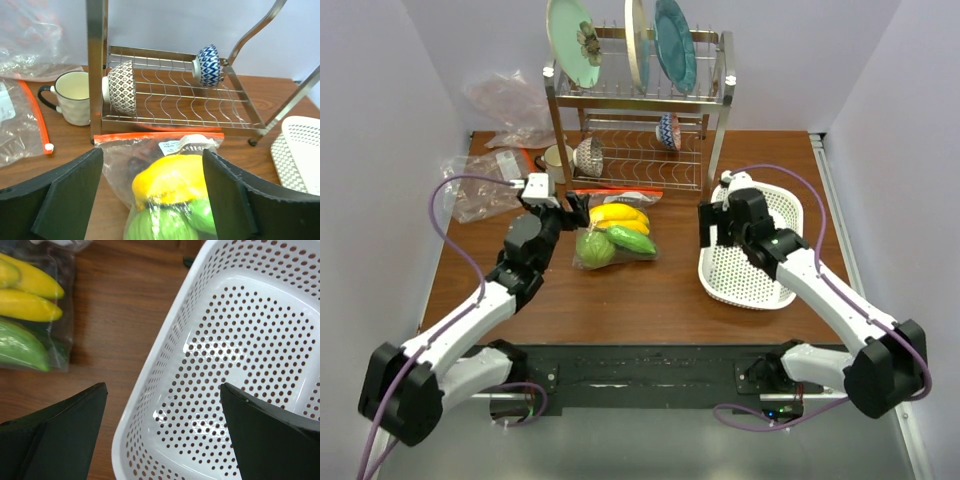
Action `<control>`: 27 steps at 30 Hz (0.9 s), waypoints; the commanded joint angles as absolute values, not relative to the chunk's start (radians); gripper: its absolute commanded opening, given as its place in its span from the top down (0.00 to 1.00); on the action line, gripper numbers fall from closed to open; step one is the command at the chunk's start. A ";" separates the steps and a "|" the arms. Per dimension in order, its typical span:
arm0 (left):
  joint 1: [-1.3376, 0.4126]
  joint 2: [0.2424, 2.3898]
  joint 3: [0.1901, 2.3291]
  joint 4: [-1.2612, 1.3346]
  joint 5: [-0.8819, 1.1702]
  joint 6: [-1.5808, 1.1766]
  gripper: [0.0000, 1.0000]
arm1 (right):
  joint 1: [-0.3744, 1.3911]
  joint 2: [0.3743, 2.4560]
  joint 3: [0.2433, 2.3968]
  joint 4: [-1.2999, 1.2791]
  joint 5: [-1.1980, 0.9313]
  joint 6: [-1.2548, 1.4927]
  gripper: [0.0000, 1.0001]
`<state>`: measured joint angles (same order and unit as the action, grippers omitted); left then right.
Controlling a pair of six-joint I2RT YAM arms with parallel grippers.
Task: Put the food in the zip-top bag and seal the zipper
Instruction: Reset both arms
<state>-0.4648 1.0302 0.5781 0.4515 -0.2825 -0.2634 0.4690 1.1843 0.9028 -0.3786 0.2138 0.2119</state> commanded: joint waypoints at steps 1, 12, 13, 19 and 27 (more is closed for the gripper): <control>-0.459 0.882 0.609 0.239 -0.284 -0.330 0.02 | 0.465 1.154 1.025 -0.472 0.160 0.258 0.01; -0.459 0.588 0.577 -0.032 -0.247 -0.393 0.00 | 0.466 0.816 0.823 -0.289 0.110 0.314 0.01; -0.459 0.566 0.552 -0.037 -0.252 -0.402 0.00 | 0.466 0.790 0.798 -0.272 0.115 0.322 0.01; -0.459 0.396 0.402 -0.015 -0.291 -0.451 0.00 | 0.465 0.655 0.692 -0.276 0.169 0.376 0.01; -0.459 0.328 0.336 0.037 -0.293 -0.480 0.00 | 0.466 0.623 0.667 -0.308 0.195 0.380 0.01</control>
